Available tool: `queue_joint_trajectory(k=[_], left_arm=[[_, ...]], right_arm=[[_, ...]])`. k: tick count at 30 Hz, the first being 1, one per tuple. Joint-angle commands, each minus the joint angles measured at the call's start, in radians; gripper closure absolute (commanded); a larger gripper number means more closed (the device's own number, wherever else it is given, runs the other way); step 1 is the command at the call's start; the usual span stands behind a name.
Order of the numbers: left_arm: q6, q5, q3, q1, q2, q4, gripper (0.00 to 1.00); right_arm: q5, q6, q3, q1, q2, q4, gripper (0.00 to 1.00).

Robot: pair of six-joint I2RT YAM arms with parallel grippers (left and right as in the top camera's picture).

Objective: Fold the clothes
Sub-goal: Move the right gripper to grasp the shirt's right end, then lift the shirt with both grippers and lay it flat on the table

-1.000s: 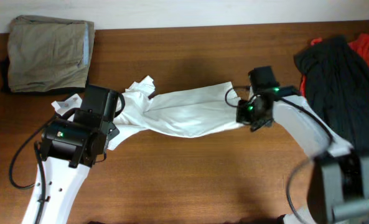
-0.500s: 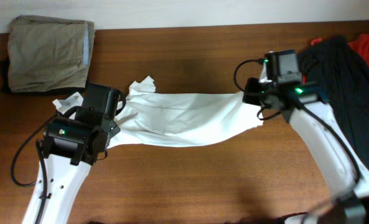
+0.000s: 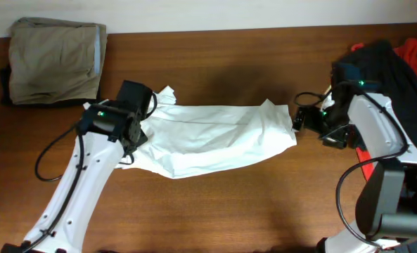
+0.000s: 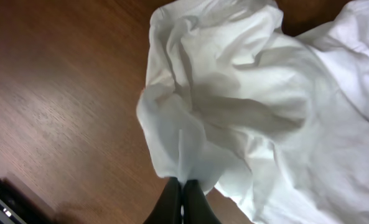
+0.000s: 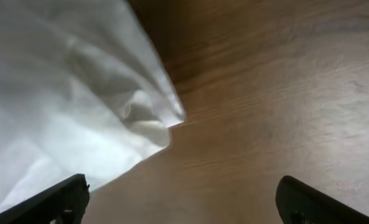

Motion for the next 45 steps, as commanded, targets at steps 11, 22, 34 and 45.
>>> queue_joint_trajectory(k=[11,22,34,45], left_arm=[[0.007,0.011,-0.006,0.000,0.011,0.020,0.99],[0.007,0.010,-0.006,0.000,0.011,0.020,0.99],[0.158,-0.053,0.259,0.000,-0.301,-0.105,0.99],[0.254,-0.193,0.801,0.000,-0.572,-0.231,0.99]], right_arm=[[-0.208,0.079,-0.372,0.036,-0.023,0.424,0.31],[-0.202,0.126,-0.377,0.042,-0.023,0.477,0.75],[-0.144,0.128,-0.032,0.041,-0.389,0.182,0.96],[0.077,0.046,0.666,0.041,-0.626,-0.287,0.96]])
